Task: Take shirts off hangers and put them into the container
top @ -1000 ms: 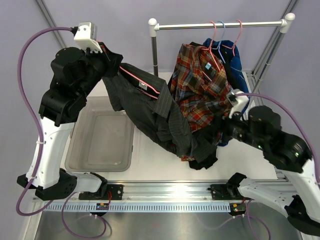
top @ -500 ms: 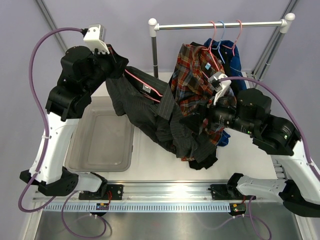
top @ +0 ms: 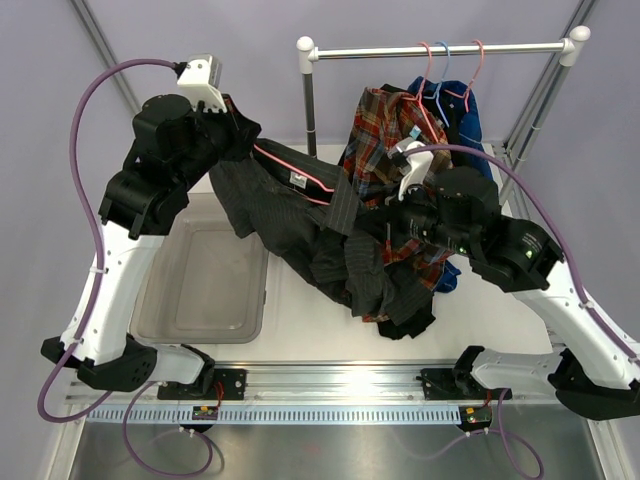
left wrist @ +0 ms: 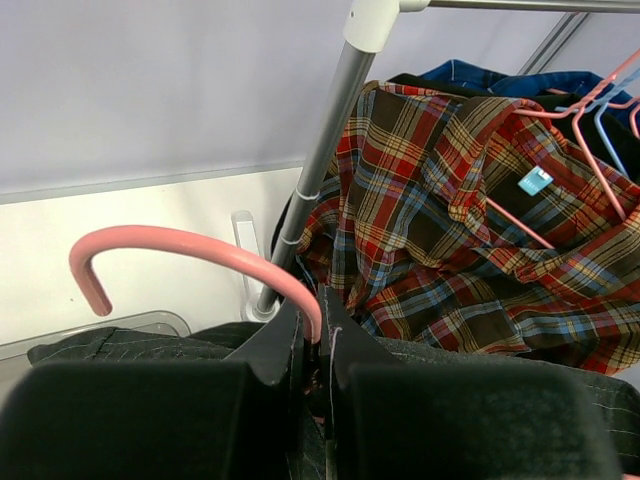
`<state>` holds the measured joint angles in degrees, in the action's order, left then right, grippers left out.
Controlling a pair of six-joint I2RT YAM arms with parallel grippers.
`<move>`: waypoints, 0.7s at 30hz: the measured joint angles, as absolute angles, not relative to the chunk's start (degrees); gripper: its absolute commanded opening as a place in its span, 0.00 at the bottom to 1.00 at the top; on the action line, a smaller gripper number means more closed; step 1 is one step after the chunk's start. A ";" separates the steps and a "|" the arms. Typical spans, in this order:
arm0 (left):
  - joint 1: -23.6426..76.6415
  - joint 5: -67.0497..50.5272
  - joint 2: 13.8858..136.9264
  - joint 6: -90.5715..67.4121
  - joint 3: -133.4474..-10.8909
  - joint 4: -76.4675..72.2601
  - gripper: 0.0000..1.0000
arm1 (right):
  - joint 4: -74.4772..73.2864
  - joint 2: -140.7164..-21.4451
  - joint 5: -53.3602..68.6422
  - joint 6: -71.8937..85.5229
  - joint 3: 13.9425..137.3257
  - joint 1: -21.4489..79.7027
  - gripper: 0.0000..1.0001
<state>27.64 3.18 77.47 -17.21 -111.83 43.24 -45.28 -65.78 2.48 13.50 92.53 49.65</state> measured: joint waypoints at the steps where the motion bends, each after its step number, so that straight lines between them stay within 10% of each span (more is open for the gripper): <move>1: 27.64 3.20 77.49 -16.97 -111.85 43.24 0.00 | -45.23 -65.28 1.93 13.54 92.44 49.84 0.00; 21: 29.32 -8.71 79.50 -20.62 -113.97 45.93 0.00 | -43.90 -39.68 -7.07 20.53 74.78 51.00 0.00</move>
